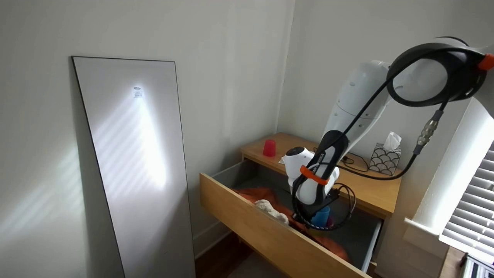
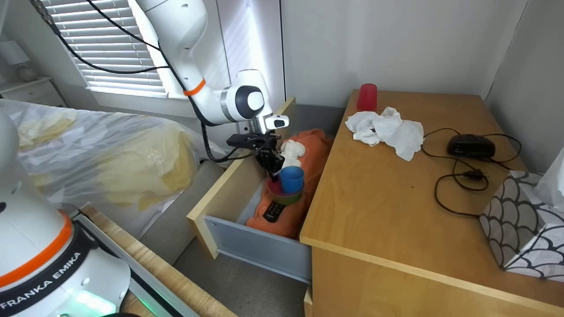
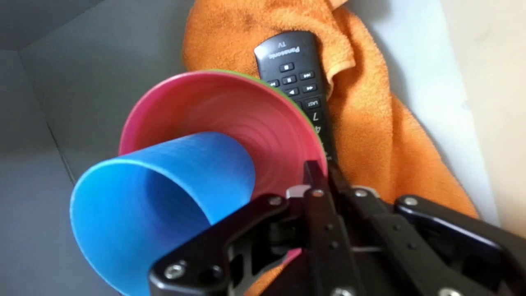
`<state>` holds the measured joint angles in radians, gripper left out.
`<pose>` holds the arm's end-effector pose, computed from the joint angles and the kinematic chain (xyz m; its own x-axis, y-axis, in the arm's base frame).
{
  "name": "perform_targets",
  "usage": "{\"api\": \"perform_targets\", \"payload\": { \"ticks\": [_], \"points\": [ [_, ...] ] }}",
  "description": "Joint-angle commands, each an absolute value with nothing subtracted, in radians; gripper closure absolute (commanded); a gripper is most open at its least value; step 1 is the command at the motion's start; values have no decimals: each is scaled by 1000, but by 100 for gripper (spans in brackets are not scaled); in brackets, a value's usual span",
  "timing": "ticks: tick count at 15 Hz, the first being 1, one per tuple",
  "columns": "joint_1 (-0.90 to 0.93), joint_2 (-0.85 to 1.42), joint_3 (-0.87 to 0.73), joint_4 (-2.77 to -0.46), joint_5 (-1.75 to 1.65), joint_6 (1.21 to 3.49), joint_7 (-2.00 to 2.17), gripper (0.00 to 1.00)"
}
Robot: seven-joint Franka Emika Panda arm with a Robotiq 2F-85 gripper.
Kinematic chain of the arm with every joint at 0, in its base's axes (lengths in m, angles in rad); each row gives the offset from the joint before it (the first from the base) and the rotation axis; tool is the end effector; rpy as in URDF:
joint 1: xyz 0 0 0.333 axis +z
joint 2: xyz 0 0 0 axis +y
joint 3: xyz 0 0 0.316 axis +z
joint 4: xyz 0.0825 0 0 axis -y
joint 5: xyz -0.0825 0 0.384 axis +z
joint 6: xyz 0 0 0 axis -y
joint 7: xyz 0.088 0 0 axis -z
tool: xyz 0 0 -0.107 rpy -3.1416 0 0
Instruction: Remove the cup and bowls from the drawer
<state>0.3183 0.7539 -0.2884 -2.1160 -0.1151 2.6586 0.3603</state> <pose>0.5311 0.0034 0.0519 0.9769 -0.1810 -0.1141 -0.1425 -0.9481 0.2844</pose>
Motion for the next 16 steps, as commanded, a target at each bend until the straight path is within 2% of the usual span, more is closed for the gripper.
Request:
{"api": "perform_targets", "payload": {
  "ticks": [1, 8, 16],
  "points": [
    [349, 601, -304, -2227, -153, 2648, 413, 99],
    [289, 241, -294, -2416, -157, 2625, 480, 99],
    [25, 2, -264, -2435, -125, 2544, 436, 99]
  ]
}}
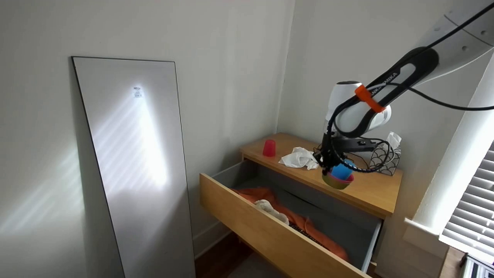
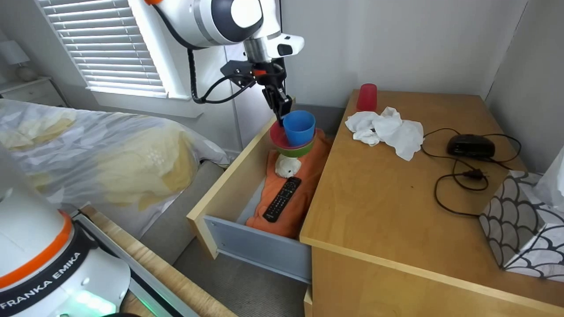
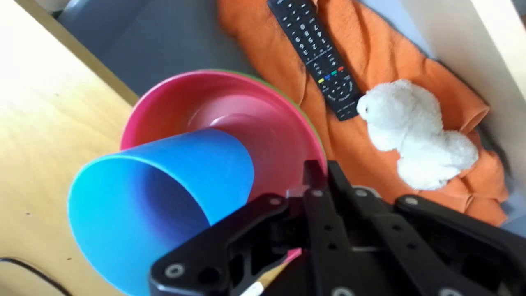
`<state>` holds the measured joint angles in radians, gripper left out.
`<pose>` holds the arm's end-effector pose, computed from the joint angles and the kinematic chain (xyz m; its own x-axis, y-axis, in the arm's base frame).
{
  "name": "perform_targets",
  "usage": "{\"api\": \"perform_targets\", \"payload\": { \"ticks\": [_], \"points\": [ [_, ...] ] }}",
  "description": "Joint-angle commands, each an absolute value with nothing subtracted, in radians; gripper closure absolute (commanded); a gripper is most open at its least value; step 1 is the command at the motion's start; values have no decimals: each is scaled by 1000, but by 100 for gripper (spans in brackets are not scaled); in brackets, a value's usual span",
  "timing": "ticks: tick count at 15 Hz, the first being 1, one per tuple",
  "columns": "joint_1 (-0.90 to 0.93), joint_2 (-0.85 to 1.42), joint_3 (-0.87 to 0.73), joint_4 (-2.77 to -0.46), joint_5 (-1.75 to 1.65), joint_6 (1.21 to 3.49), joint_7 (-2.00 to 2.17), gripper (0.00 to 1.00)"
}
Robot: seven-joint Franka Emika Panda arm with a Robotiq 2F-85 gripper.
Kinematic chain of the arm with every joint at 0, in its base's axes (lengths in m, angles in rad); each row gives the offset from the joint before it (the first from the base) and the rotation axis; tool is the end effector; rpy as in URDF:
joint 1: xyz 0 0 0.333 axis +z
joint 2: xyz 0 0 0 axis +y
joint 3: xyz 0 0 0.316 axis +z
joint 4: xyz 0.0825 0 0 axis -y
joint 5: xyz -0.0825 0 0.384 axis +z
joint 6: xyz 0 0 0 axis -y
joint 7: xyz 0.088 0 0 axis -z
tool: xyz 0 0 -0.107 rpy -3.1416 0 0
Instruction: Remove the cup and bowls from the drawer
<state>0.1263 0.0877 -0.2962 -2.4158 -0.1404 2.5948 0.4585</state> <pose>0.4954 -0.0829 0.2845 0.8678 -0.4806 0.1261 -0.4902 -0.8696 0.0594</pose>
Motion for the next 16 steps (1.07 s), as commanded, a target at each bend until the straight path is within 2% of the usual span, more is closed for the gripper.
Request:
{"api": "perform_targets", "payload": {
  "ticks": [1, 8, 9, 14, 16],
  "points": [
    [-7, 0, -263, -2419, -125, 2531, 424, 99],
    [-148, 78, -259, -2304, 114, 2499, 218, 99],
    [-139, 37, -249, -2346, 39, 2523, 278, 95],
    [-156, 76, -250, -2314, 85, 2523, 242, 95],
    [-154, 99, -257, -2301, 13, 2494, 280, 99]
  ]
}}
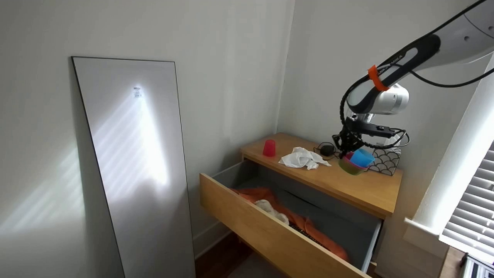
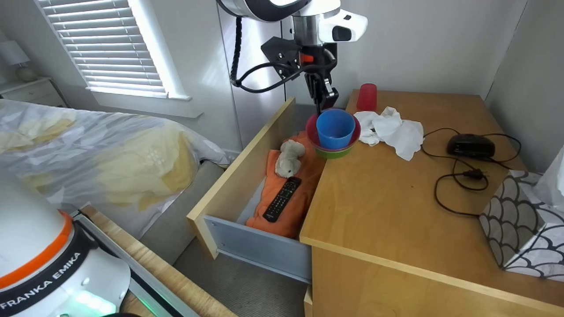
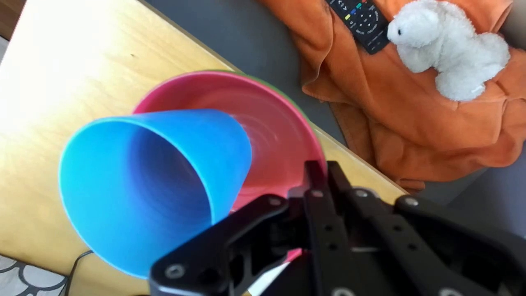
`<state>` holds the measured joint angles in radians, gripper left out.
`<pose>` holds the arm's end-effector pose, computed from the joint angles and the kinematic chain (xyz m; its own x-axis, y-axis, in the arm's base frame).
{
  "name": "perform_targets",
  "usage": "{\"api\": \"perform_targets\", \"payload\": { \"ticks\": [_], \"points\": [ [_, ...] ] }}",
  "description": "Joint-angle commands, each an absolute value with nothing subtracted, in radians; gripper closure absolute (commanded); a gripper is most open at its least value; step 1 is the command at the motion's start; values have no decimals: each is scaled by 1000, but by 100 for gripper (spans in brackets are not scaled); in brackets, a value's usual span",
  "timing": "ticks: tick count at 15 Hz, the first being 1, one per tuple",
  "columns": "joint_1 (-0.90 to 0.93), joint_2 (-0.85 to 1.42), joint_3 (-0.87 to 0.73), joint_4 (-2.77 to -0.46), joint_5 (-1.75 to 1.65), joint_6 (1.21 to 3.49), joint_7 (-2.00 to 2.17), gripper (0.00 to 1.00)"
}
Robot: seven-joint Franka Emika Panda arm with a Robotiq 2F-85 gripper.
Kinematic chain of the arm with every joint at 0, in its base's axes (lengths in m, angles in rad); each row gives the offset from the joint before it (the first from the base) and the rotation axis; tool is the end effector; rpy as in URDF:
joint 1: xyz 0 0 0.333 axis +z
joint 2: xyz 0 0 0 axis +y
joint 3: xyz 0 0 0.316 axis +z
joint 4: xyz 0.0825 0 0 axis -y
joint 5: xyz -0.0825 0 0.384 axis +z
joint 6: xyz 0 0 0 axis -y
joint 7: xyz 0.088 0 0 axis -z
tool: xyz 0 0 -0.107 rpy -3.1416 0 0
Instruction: Remove the cup and bowls from the drawer
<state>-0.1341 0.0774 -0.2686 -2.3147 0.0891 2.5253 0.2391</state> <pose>0.4874 -0.2084 0.3239 0.7507 -0.6494 0.1214 -0.6460 -0.7600 -0.0711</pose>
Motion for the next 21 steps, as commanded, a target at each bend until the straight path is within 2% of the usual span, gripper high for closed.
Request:
{"api": "perform_targets", "payload": {
  "ticks": [1, 7, 21],
  "points": [
    [-157, 116, -264, -2282, -32, 2468, 291, 99],
    [-176, 231, -293, -2132, -264, 2290, 272, 99],
    [-233, 524, -257, -1870, -256, 2392, -32, 99]
  ]
}}
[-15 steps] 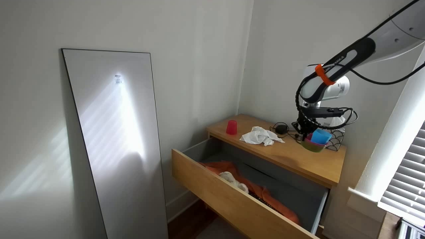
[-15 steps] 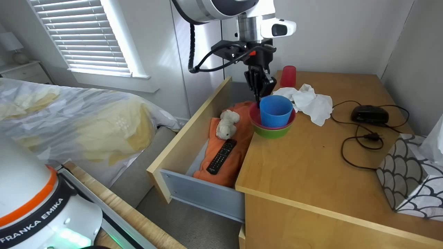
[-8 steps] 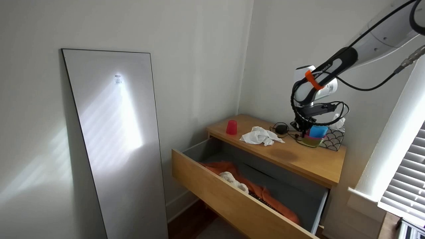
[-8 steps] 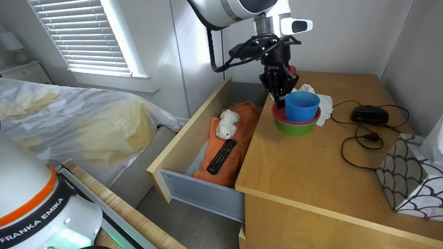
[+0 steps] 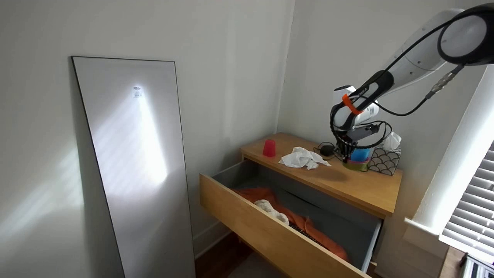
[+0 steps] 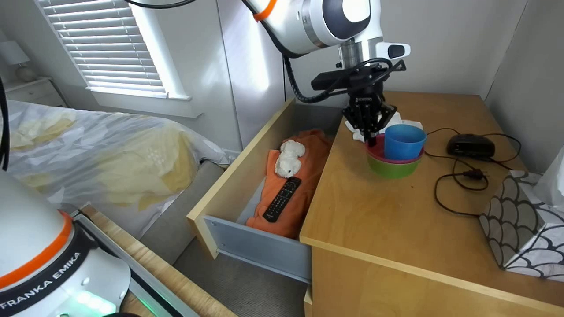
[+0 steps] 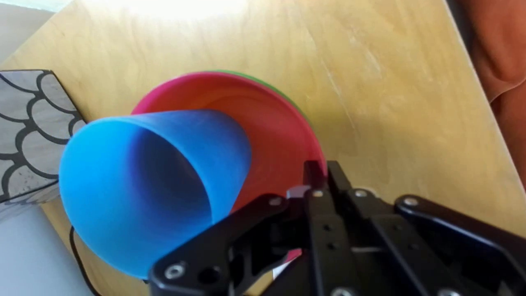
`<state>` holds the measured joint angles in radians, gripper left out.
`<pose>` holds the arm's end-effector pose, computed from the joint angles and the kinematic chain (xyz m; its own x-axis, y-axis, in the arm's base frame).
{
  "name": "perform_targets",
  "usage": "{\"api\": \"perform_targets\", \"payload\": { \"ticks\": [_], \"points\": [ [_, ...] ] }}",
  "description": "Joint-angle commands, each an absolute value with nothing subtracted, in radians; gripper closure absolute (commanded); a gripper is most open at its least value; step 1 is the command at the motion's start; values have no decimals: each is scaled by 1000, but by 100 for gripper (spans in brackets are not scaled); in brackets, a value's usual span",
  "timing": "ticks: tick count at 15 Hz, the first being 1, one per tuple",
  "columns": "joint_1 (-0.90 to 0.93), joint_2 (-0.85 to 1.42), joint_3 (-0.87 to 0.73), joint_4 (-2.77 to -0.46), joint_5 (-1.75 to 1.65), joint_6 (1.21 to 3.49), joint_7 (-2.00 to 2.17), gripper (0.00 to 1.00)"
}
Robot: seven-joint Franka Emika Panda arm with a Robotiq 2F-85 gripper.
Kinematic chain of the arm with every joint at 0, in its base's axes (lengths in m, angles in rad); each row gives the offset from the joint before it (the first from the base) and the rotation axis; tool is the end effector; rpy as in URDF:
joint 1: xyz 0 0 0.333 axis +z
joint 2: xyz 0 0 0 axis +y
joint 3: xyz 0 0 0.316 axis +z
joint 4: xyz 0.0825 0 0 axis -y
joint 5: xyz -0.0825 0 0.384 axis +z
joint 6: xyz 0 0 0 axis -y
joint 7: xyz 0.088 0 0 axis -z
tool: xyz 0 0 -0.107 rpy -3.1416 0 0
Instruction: Remove the cup and bowls from the drawer
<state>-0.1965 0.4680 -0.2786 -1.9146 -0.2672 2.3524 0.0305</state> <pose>0.5596 -0.2824 0.2576 0.9562 -0.2892 -0.0456 -0.2624 -0.9157 0.3044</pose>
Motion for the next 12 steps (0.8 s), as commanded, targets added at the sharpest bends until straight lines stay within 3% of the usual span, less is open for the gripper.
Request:
{"api": "perform_targets", "payload": {
  "ticks": [1, 8, 9, 10, 12],
  "points": [
    [-241, 539, -251, -1862, -246, 2409, -45, 99],
    [-282, 606, -210, -1829, -187, 2484, -118, 99],
    [-282, 607, -210, -1825, -184, 2484, -122, 70],
    [-284, 609, -209, -1821, -179, 2484, -125, 69],
    [-286, 601, -211, -1815, -176, 2474, -131, 55]
  ]
}}
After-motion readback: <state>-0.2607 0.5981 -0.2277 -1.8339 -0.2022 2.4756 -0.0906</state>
